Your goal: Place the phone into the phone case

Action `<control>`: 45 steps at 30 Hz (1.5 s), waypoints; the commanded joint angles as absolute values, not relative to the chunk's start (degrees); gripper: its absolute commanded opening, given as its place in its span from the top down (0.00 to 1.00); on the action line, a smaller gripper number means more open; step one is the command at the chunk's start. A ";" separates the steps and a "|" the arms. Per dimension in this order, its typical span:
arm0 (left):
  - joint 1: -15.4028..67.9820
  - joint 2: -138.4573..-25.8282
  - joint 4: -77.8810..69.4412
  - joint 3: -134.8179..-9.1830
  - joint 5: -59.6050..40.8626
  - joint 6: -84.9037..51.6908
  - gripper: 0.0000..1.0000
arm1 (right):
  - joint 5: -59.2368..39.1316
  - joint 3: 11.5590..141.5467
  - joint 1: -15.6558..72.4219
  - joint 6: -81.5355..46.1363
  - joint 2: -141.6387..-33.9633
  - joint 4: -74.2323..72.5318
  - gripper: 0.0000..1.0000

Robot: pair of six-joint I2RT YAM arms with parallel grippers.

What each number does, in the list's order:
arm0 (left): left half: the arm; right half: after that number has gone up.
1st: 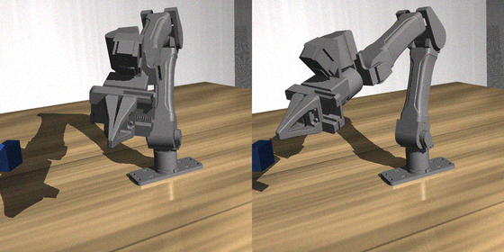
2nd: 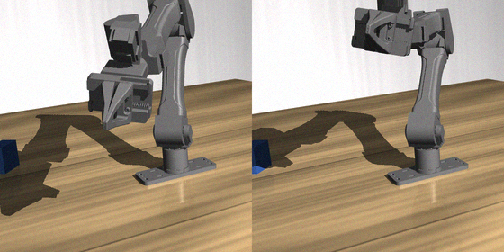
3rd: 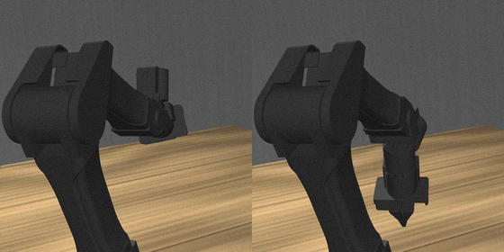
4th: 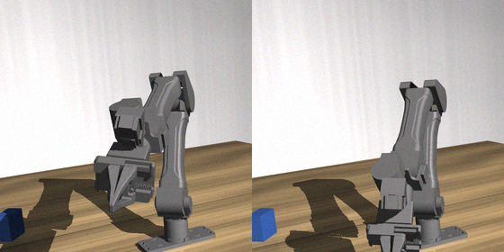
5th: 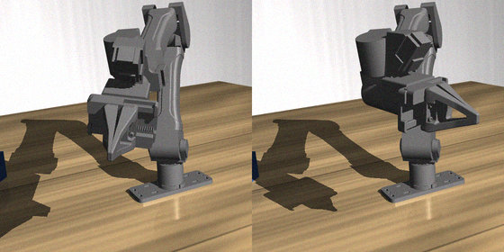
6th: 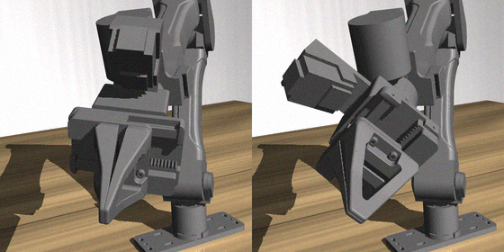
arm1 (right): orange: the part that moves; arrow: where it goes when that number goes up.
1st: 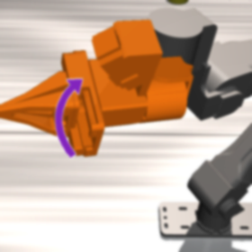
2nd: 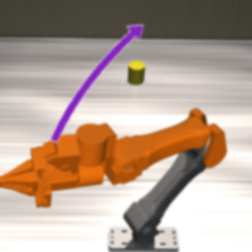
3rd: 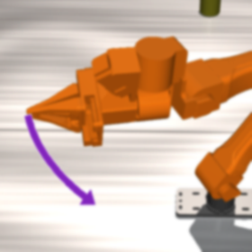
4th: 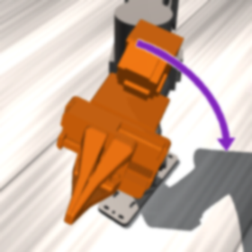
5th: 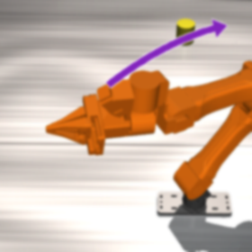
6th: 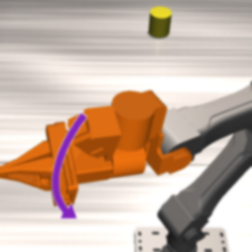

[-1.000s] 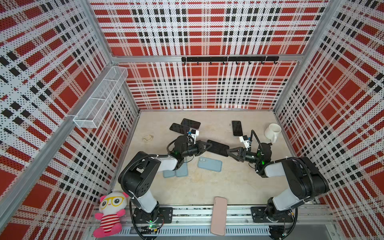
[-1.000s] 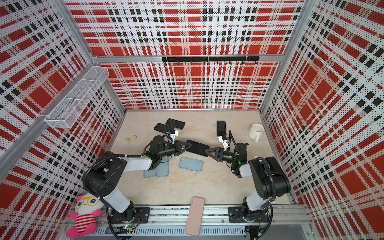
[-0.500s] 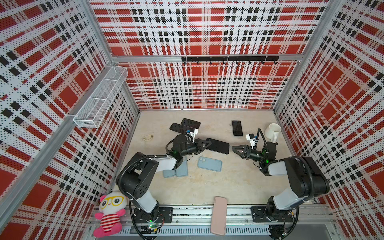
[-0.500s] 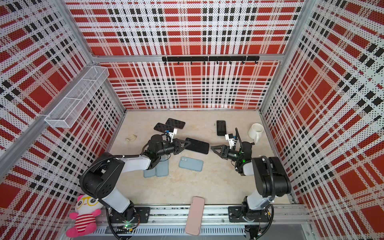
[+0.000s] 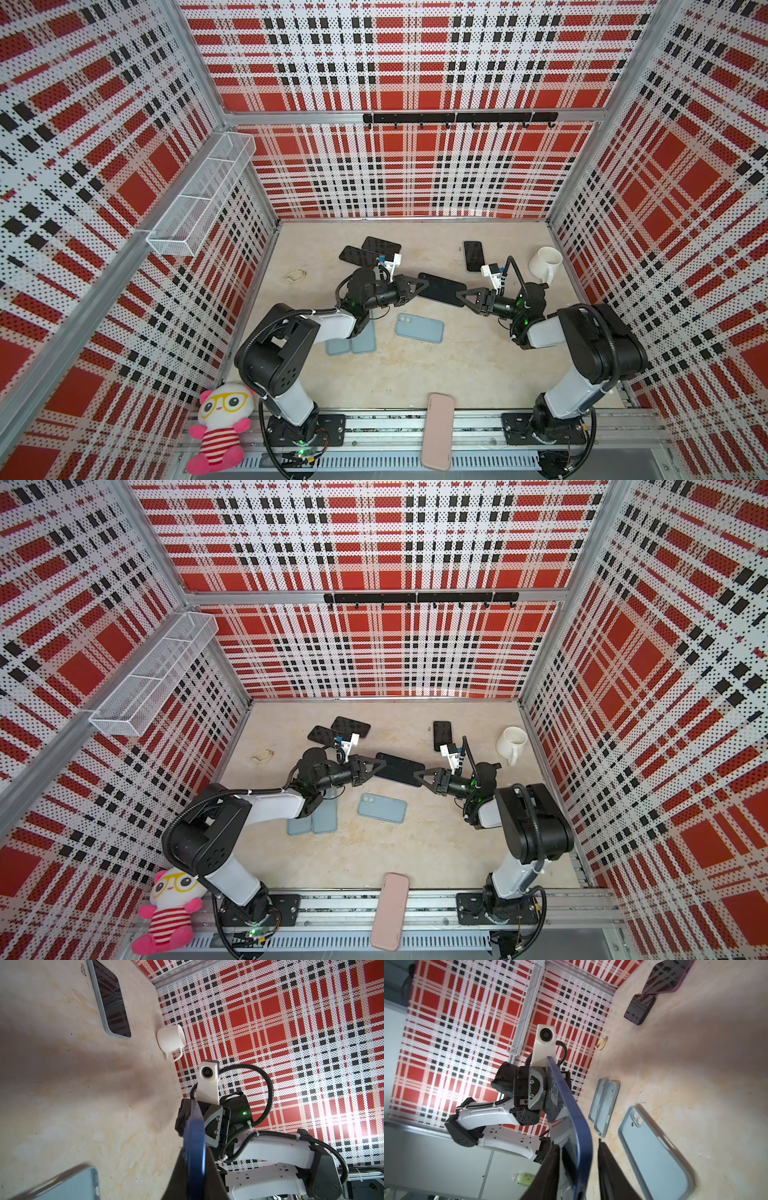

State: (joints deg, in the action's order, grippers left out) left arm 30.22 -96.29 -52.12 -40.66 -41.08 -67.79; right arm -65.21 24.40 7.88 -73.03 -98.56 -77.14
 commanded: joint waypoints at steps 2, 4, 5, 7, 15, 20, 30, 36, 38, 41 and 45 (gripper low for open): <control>30.82 -97.52 -62.67 -39.70 -42.67 -70.27 1.00 | -67.25 25.78 9.01 -83.39 -100.11 -93.96 0.77; 30.44 -98.20 -64.48 -38.83 -42.94 -70.94 1.00 | -67.84 26.33 8.89 -83.59 -99.57 -93.32 0.77; 30.26 -98.50 -64.75 -38.47 -42.98 -70.98 1.00 | -68.00 26.45 8.88 -83.48 -99.20 -92.77 0.78; 29.94 -98.78 -64.95 -37.85 -43.03 -70.49 1.00 | -68.02 26.54 8.92 -82.95 -98.17 -91.26 0.83; 29.31 -98.44 -66.91 -36.79 -44.71 -69.17 0.77 | -69.56 28.24 8.68 -86.28 -95.86 -91.95 1.00; 24.28 -94.67 -65.37 -33.95 -45.53 -66.62 0.30 | -69.41 29.84 6.76 -85.30 -93.16 -87.08 1.00; 18.78 -83.05 -17.13 -39.86 -34.32 -34.96 0.23 | -55.83 34.58 3.72 -58.50 -76.38 -41.07 1.00; 24.50 -86.87 2.00 -44.88 -18.20 -27.45 0.32 | -52.16 34.80 2.37 -42.62 -65.48 -6.38 1.00; 26.19 -87.29 4.08 -44.53 -13.30 -27.68 0.35 | -52.99 32.60 1.45 -42.63 -63.18 -4.24 1.00; 28.21 -87.55 1.61 -41.07 -10.73 -30.22 0.36 | -52.72 30.54 0.68 -41.93 -60.70 -1.55 1.00; 29.79 -91.46 2.84 -42.49 -10.64 -30.07 0.37 | -53.55 26.90 0.00 -44.38 -60.23 -7.01 1.00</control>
State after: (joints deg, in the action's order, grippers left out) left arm 28.73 -89.17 -0.12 -41.63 -14.24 -31.35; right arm -52.80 28.12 0.75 -45.10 -61.32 -5.72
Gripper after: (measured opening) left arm 0.632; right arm 0.102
